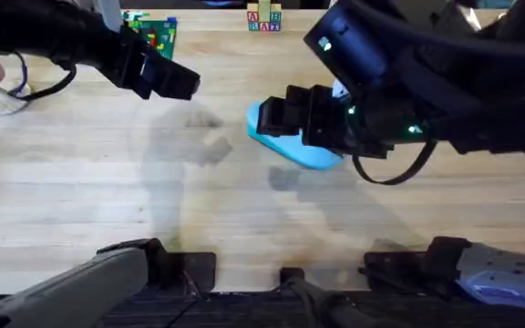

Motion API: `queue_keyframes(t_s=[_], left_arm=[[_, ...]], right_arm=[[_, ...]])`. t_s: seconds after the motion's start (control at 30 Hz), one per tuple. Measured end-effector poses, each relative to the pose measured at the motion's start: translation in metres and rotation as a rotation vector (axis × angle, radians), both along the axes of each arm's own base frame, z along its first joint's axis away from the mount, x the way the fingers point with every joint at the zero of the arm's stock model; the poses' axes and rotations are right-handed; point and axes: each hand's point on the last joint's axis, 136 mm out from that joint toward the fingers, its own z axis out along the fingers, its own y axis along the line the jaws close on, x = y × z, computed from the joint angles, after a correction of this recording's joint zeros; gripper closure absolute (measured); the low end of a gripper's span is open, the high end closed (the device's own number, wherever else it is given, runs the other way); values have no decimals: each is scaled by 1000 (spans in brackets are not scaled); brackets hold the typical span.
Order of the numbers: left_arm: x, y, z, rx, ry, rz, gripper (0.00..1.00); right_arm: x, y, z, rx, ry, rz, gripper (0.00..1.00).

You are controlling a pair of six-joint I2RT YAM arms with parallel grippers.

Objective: Unzip the bag, pick up the pens from the table one at a time and place them inside, then zip the bag closed.

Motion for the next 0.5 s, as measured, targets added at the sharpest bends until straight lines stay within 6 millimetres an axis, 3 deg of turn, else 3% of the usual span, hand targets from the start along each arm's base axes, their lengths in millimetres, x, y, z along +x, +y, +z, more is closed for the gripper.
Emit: queue_keyframes(t_s=[0.23,0.5], left_arm=[[0,0,0,0,0,0,7],[0,0,0,7,-7,-11,8]], right_arm=[[-2,3,-2,4,12,-2,3],[-1,15,-21,-29,50,-3,5]])
